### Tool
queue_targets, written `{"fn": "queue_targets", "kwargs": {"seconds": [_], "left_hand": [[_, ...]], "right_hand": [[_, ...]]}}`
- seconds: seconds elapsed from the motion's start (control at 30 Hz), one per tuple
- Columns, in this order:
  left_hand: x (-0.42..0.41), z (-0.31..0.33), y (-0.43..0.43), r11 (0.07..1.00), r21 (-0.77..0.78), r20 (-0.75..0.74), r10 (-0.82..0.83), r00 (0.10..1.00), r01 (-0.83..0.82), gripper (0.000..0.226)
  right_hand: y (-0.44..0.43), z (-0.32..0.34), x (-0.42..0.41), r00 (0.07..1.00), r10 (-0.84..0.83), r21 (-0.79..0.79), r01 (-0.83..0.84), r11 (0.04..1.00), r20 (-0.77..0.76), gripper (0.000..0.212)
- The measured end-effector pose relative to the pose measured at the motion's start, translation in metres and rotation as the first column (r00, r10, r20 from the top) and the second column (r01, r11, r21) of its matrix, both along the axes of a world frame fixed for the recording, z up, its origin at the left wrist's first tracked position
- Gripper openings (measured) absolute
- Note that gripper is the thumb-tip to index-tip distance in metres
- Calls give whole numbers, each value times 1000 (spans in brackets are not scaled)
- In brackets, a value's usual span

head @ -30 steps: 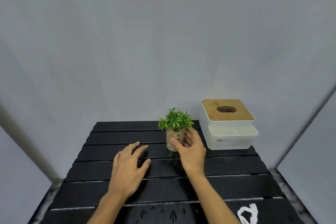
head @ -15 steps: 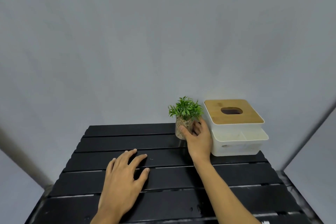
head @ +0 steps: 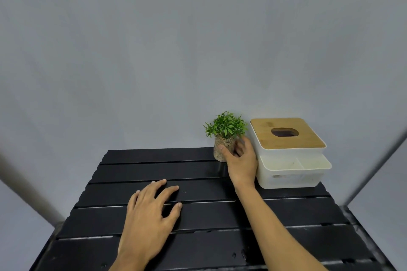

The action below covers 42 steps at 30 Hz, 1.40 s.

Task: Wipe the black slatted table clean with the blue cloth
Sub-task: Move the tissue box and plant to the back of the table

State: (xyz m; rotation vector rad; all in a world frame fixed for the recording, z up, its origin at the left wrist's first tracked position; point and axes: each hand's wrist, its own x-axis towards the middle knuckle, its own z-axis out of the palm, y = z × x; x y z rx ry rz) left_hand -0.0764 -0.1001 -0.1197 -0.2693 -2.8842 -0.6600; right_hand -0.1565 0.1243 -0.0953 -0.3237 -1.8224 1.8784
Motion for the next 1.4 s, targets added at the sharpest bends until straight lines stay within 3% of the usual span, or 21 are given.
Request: {"fn": "queue_targets", "kwargs": {"seconds": [0.27, 0.57, 0.77, 0.9, 1.23, 1.4], "left_hand": [[0, 0, 0, 1000, 4, 6, 6, 1000, -6, 61], [1, 3, 1, 1000, 9, 12, 7, 1000, -7, 62], [14, 18, 0, 992, 127, 43, -3, 999, -3, 58], [44, 38, 0, 988, 152, 43, -27, 999, 20, 40], [172, 79, -17, 971, 231, 23, -69, 997, 62, 39], [236, 91, -39, 962, 267, -10, -62, 998, 63, 42]], "right_hand": [[0, -2, 3, 1000, -1, 1, 1, 1000, 18, 57], [-2, 1, 31, 987, -36, 48, 28, 998, 159, 60], [-3, 21, 79, 972, 46, 175, -88, 981, 231, 41], [-5, 39, 119, 959, 89, 251, -159, 955, 267, 32], [-22, 72, 265, 944, 161, 399, -270, 876, 287, 27], [-10, 79, 338, 959, 119, 456, -230, 860, 259, 25]]}}
